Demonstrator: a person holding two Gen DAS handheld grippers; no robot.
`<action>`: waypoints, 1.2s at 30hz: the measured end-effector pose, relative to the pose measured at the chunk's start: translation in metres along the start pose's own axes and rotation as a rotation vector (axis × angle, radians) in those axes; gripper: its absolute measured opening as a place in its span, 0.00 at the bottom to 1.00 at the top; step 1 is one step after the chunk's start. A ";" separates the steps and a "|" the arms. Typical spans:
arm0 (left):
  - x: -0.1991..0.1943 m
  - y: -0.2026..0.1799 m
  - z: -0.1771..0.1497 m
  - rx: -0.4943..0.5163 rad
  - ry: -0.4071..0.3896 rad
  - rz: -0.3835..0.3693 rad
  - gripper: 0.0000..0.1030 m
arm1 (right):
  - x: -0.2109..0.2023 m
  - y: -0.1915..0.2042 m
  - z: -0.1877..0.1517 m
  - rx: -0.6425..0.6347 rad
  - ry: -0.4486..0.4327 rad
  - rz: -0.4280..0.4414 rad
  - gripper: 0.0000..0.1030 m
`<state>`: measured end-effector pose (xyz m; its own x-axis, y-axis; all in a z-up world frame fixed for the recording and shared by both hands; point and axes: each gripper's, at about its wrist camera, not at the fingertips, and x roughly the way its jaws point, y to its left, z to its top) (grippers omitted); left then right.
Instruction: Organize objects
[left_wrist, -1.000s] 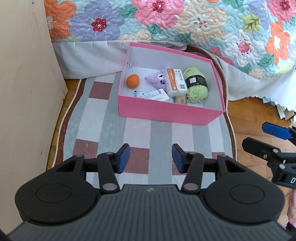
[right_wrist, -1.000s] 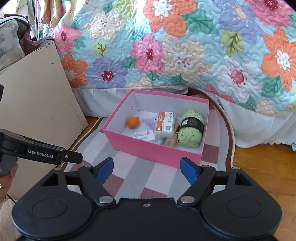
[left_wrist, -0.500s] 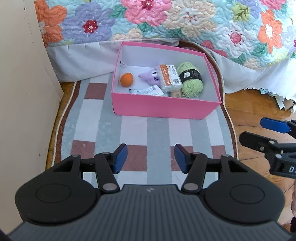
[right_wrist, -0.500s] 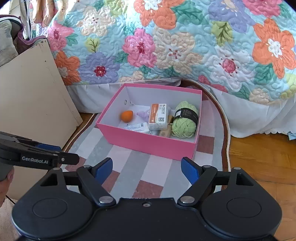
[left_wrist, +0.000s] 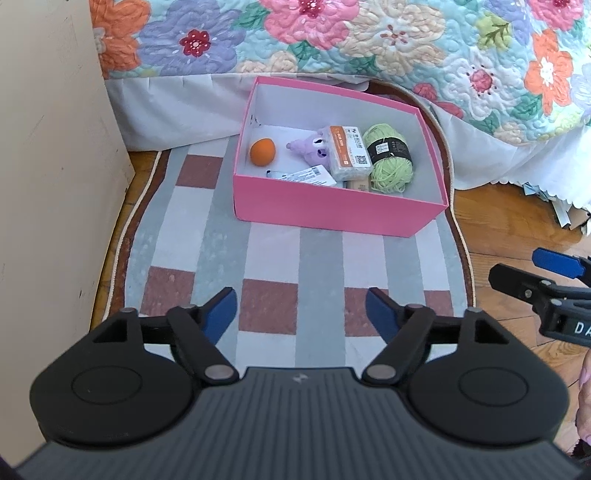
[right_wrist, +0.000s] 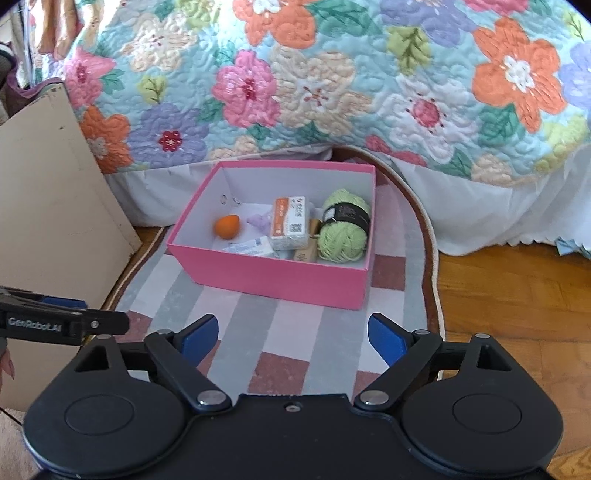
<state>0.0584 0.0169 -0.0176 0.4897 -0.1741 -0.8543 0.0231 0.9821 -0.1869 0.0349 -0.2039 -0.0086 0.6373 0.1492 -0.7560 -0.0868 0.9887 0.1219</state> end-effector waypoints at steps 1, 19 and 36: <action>0.000 0.001 -0.001 -0.005 -0.002 0.003 0.86 | 0.001 -0.001 0.000 0.007 0.009 -0.010 0.88; 0.006 -0.008 0.003 0.043 0.030 0.140 0.99 | 0.004 -0.008 -0.004 0.031 0.062 -0.036 0.89; 0.007 -0.009 0.004 0.033 0.064 0.180 0.99 | 0.003 -0.012 -0.004 0.070 0.079 -0.053 0.89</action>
<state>0.0651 0.0074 -0.0205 0.4325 0.0017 -0.9016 -0.0308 0.9994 -0.0129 0.0351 -0.2157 -0.0148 0.5769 0.0999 -0.8107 0.0008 0.9924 0.1229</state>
